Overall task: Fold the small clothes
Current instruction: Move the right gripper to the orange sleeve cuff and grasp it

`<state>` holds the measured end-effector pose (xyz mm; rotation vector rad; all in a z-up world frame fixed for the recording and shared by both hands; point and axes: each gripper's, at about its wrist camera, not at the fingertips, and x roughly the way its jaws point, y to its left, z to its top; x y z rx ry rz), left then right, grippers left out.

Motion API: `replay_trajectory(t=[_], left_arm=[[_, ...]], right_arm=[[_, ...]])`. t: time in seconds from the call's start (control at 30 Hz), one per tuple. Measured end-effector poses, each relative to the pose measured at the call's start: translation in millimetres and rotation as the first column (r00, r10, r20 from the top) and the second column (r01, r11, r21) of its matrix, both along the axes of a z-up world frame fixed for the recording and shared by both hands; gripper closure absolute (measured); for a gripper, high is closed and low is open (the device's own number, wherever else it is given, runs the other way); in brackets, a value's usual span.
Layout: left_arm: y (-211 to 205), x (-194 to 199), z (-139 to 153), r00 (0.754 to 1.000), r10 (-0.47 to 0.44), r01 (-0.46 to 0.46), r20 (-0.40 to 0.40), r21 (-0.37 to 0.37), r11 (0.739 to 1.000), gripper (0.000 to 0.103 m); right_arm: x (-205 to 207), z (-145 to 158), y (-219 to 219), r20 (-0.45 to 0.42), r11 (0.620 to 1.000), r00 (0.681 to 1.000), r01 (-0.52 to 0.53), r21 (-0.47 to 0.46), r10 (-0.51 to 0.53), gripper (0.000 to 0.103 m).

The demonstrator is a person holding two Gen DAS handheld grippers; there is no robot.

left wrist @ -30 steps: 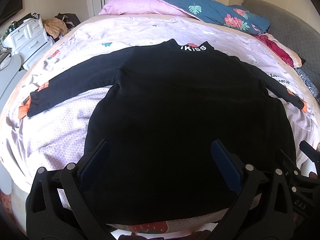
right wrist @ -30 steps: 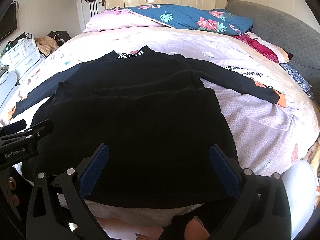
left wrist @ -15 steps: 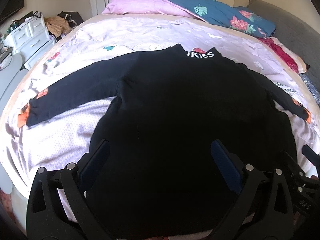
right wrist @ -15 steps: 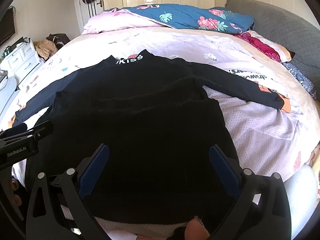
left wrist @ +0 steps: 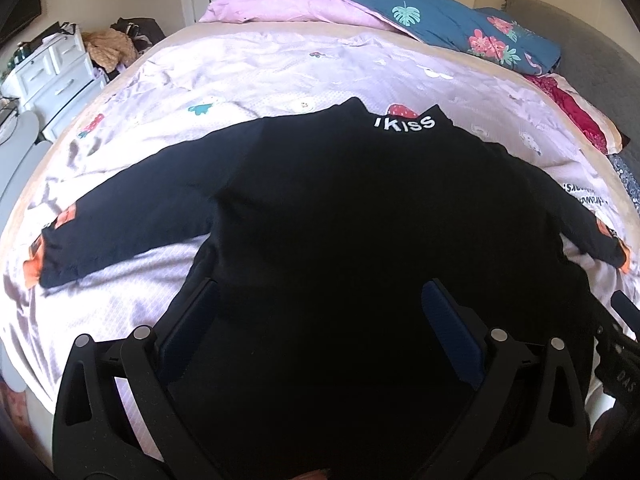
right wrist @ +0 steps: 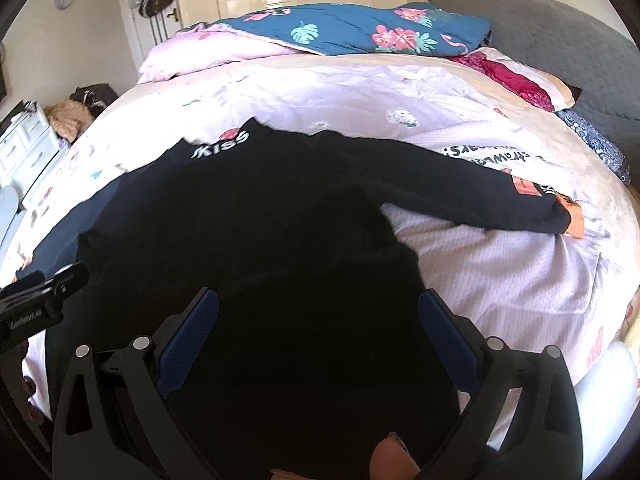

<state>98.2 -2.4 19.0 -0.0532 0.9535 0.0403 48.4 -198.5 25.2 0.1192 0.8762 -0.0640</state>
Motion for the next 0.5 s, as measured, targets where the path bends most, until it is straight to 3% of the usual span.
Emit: replay_trajectory(t=[0.5], left_arm=[[-44.6,59.4,2.2,0.994,-0.103,0.103,-0.018,-0.031,0.994,0.009]], right_arm=[[49.6,-8.3,-89.9,-0.026,0.976,0.977,0.211,0.051,-0.209,0.004]])
